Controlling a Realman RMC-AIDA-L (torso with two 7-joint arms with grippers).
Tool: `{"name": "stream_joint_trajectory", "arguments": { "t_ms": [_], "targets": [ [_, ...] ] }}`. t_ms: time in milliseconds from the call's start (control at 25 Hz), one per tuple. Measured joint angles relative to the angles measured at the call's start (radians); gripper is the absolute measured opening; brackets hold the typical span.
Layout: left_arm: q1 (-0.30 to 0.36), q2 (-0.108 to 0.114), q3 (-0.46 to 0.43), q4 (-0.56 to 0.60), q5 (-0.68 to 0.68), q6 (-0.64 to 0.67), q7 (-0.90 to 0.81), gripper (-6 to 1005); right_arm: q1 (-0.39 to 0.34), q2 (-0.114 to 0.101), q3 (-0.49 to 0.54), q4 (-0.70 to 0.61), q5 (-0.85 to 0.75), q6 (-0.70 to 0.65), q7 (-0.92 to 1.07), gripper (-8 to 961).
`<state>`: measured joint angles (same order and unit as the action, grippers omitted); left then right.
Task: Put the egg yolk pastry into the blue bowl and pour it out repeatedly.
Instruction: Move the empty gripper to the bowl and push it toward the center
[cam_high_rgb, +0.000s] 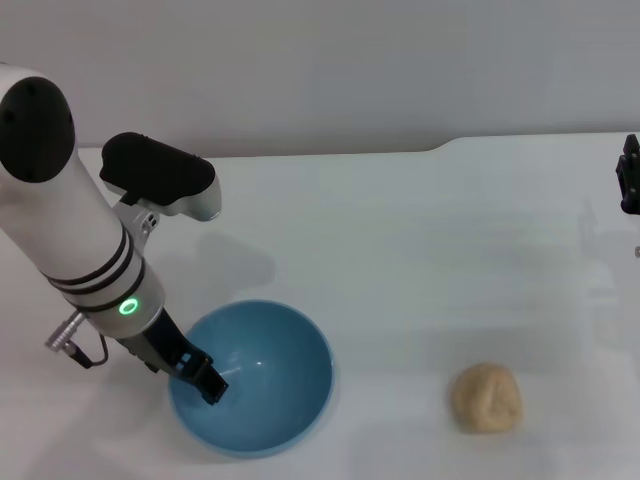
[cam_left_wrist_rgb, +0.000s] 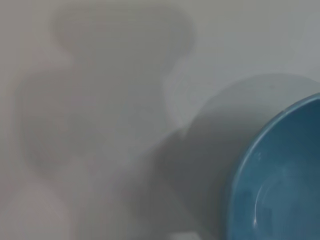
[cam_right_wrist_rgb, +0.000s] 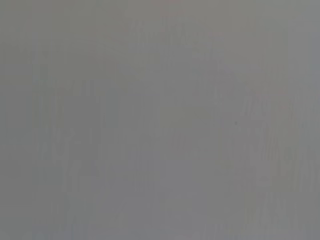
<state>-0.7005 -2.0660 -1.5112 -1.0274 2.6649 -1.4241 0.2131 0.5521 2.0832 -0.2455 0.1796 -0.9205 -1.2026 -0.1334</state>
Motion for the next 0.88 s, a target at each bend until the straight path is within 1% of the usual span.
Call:
{"name": "stream_joint_trajectory", "arguments": {
  "t_ms": [280, 600, 720, 880],
  "targets": [
    [-0.026, 0.005, -0.001, 0.056, -0.034, 0.002, 0.0, 844, 0.0, 0.0, 0.0, 0.002, 0.0, 0.0, 0.0, 381],
    [-0.034, 0.001, 0.005, 0.061, -0.04, 0.009, 0.012, 590, 0.0, 0.0, 0.0, 0.001, 0.0, 0.0, 0.0, 377],
    [-0.047, 0.001, 0.0, 0.065, -0.043, 0.013, 0.012, 490, 0.0, 0.0, 0.0, 0.001, 0.0, 0.0, 0.0, 375],
    [-0.056, 0.001, -0.002, 0.066, -0.044, 0.014, 0.012, 403, 0.0, 0.0, 0.0, 0.001, 0.0, 0.0, 0.0, 373]
  ]
}}
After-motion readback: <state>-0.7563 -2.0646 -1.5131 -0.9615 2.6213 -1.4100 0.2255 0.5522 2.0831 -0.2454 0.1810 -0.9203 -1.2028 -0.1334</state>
